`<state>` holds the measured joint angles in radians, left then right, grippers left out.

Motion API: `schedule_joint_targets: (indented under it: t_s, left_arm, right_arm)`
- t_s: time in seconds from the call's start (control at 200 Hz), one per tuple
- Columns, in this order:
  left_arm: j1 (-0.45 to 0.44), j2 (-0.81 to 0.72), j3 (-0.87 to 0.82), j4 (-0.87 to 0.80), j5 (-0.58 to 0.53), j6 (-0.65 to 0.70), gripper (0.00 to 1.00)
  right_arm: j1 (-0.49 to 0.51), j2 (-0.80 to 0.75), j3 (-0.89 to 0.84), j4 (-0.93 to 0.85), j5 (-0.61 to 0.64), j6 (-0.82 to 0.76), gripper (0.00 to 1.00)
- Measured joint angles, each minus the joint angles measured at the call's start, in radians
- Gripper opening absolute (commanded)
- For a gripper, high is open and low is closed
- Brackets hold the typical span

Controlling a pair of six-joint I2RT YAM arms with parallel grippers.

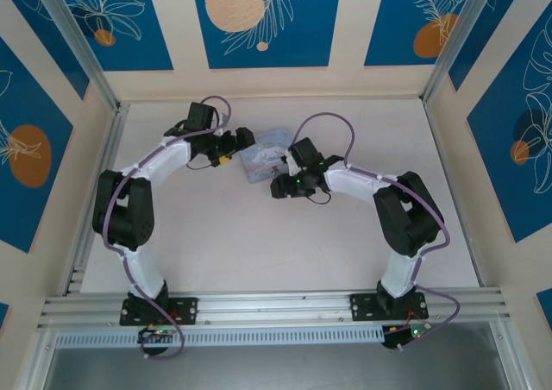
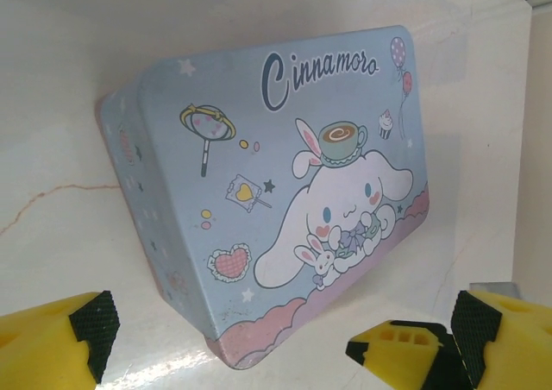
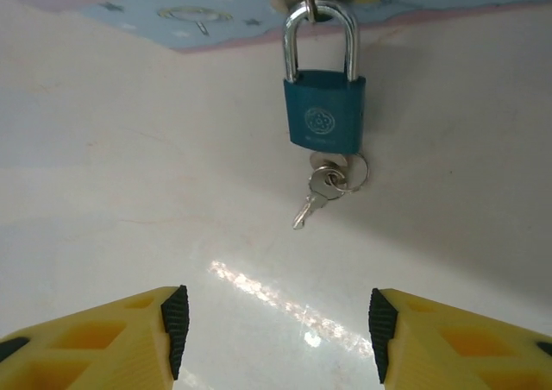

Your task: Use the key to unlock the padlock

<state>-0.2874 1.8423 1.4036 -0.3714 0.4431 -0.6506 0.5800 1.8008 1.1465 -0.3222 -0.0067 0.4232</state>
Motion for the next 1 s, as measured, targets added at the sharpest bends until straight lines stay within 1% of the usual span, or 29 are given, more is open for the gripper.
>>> schedule_joint_targets:
  t_s: [0.21, 0.39, 0.595, 0.805, 0.995]
  left_arm:
    - [0.004, 0.004, 0.007, -0.008, 0.002, 0.006, 1.00]
    - [0.005, 0.020, 0.017, -0.007, 0.010, 0.007, 1.00]
    - [0.005, 0.032, 0.017, -0.007, 0.013, 0.007, 1.00]
    - [0.005, 0.033, 0.017, -0.003, 0.013, 0.006, 1.00]
    - [0.005, 0.033, 0.017, 0.006, 0.013, 0.006, 1.00]
  right_arm:
    - [0.001, 0.050, -0.001, 0.121, 0.035, 0.007, 0.58]
    - [0.001, 0.103, 0.000, 0.180, 0.064, 0.014, 0.57]
    - [0.001, 0.141, 0.029, 0.211, 0.085, 0.015, 0.55]
    - [0.001, 0.168, 0.037, 0.245, 0.087, 0.019, 0.48]
    - [0.003, 0.169, 0.037, 0.248, 0.087, 0.022, 0.45]
